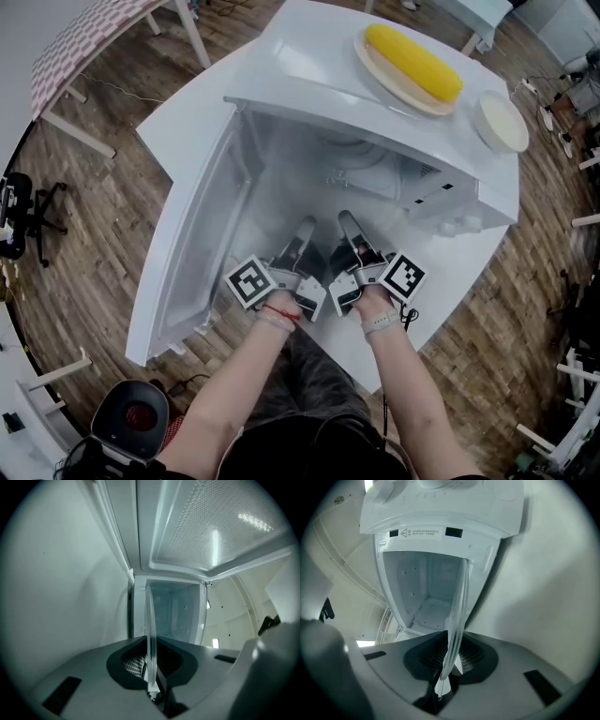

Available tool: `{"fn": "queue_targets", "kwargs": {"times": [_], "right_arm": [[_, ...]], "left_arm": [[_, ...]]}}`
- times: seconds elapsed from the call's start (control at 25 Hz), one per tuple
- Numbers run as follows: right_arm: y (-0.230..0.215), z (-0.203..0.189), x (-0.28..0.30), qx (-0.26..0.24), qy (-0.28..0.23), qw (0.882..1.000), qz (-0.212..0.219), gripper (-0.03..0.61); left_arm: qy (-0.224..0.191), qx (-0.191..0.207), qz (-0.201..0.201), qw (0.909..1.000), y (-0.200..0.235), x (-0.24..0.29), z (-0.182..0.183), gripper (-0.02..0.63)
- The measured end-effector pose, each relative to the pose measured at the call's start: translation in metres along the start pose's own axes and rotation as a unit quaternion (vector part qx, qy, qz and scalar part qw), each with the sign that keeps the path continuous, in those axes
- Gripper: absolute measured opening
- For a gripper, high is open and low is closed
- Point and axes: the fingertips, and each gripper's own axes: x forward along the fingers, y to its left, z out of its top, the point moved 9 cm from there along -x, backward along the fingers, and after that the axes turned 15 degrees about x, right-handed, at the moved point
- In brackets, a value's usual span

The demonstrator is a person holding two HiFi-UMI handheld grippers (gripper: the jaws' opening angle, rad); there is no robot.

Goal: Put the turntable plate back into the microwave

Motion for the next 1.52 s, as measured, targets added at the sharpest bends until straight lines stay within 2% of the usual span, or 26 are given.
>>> {"fn": "queue_targets", "kwargs": {"times": [0.32,0.56,0.84,1.08,1.16,1.24,1.36,1.4,1.52], "right_arm": [[-0.005,-0.015,-0.017,0.015,0.022,1.0,-0.009,0.055],[-0.014,-0.017,-0.018,0.052,0.0,0.998,0.022,0.055],[-0.01,-0.016,-0.015,0.029,0.005,0.999,0.038,0.06],[-0.006,-0.014,-0.009,0.041,0.004,0.998,0.048,0.061],[-0.007,-0.012,-0.007,0.044,0.002,0.998,0.048,0.061],[-0.007,-0.009,-0.004,0.046,0.001,0.998,0.049,0.061],[-0.006,-0.006,-0.001,0.05,0.002,0.997,0.051,0.061],[-0.006,-0.006,0.0,0.051,0.001,0.997,0.051,0.061],[-0.008,-0.006,0.003,0.056,-0.005,0.997,0.048,0.061]], "left_arm": [[-0.002,0.013,0.004,0.9999,0.001,0.001,0.008,0.032],[0.001,0.031,0.007,0.9995,0.003,0.001,0.008,0.032],[-0.016,0.017,0.0,0.9997,-0.002,0.001,0.008,0.032],[-0.02,0.017,0.001,0.9997,-0.004,0.004,0.012,0.032],[-0.009,0.033,0.004,0.9994,-0.003,0.007,0.015,0.034],[0.018,0.069,0.012,0.9974,-0.003,0.009,0.019,0.04],[0.064,0.151,0.025,0.9861,-0.008,0.011,0.026,0.065],[0.072,0.168,0.028,0.9828,-0.009,0.01,0.027,0.071],[0.074,0.184,0.033,0.9795,-0.011,0.008,0.027,0.078]]}}
